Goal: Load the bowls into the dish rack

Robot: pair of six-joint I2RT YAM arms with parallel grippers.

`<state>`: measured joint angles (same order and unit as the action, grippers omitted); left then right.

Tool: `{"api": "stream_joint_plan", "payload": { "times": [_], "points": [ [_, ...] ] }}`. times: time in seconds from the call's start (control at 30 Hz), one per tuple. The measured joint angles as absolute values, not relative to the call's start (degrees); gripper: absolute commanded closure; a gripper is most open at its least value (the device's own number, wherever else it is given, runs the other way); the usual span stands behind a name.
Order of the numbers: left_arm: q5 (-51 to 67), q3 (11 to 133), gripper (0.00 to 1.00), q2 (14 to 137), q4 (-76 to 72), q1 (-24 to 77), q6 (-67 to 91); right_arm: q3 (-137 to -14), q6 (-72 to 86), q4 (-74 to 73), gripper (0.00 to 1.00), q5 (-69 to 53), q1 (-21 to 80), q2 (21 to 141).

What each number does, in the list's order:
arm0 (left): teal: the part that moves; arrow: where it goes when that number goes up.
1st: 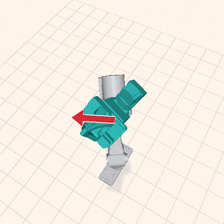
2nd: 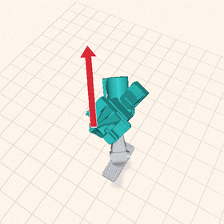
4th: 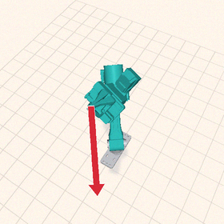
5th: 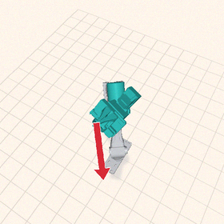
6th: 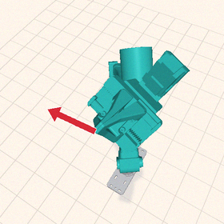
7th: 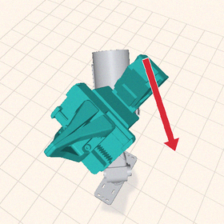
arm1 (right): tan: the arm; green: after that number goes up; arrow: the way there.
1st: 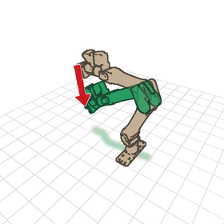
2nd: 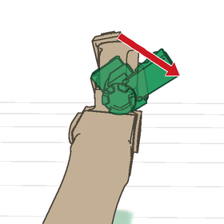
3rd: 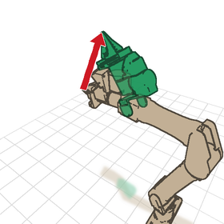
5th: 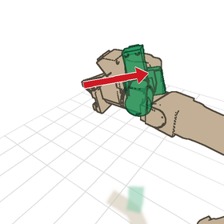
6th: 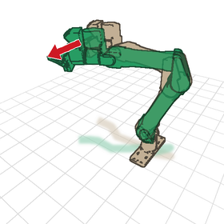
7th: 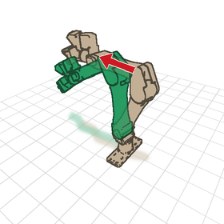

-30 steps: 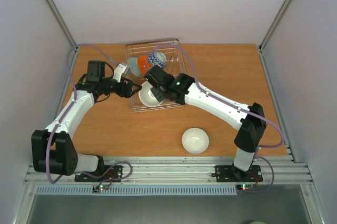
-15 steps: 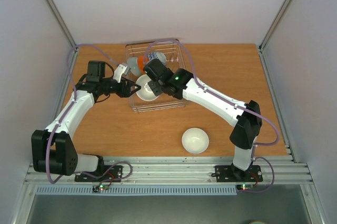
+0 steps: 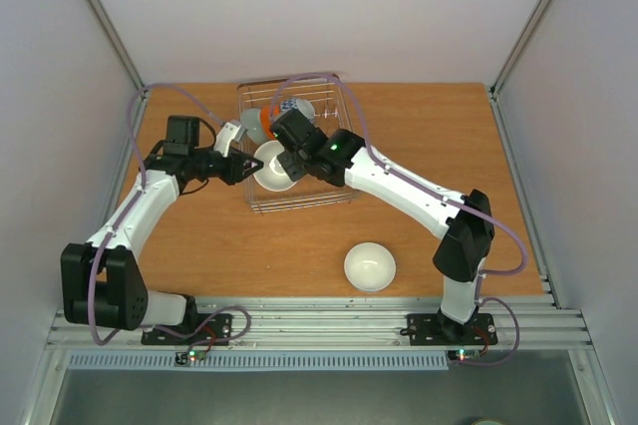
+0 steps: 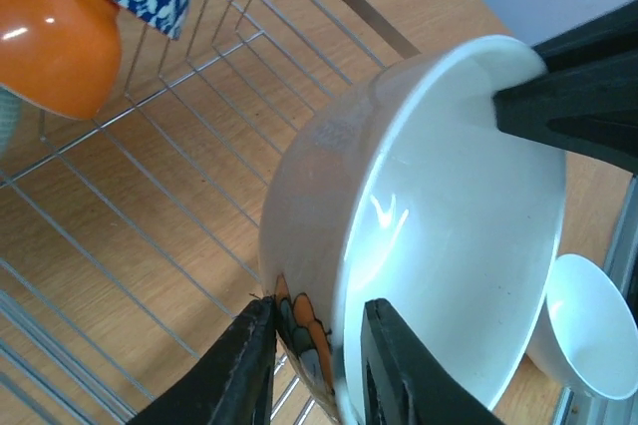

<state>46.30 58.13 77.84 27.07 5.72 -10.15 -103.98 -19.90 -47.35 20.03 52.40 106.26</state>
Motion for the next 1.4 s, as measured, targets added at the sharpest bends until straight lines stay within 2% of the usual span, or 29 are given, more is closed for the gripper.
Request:
{"api": "stream_joint_plan", "payload": {
  "times": [0.07,0.27,0.33,0.37,0.43,0.53,0.7,0.77,1.07,1.4],
  "points": [
    [45.74,58.13,0.98,78.04,27.11,5.63,-9.56,-103.98,-19.97,-47.20,0.99,19.40,52.38,106.34],
    [41.56,58.15,1.00,79.05,27.64,4.95,-6.44,-104.01,-18.74,-44.66,0.99,17.58,53.28,106.34],
    [41.52,58.17,1.00,79.05,27.49,4.95,-6.22,-104.01,-18.87,-44.38,0.96,17.19,53.08,106.34],
    [41.41,58.17,1.00,79.05,27.53,4.95,-6.17,-103.96,-18.92,-44.34,0.90,17.15,53.06,106.34],
    [41.25,58.17,1.00,79.05,27.55,4.95,-6.13,-103.70,-19.05,-43.99,0.69,17.08,53.06,106.32],
    [41.60,58.15,1.00,79.07,28.05,5.06,-8.19,-102.00,-20.10,-41.43,0.47,15.66,53.04,105.49],
    [44.34,58.15,0.99,79.05,28.86,5.72,-10.46,-93.71,-20.32,-36.14,0.23,10.61,51.40,99.22],
    [45.15,58.15,1.00,79.05,29.17,5.69,-11.25,-92.36,-19.99,-35.11,0.17,9.10,50.06,97.86],
    [48.40,58.02,1.00,79.05,29.30,5.58,-12.73,-80.14,-13.93,-26.41,0.02,-10.15,43.27,88.12],
    [49.84,57.34,1.00,78.89,28.88,5.41,-12.95,-68.25,-0.71,-11.20,0.02,-33.74,36.49,86.63]
  ]
}}
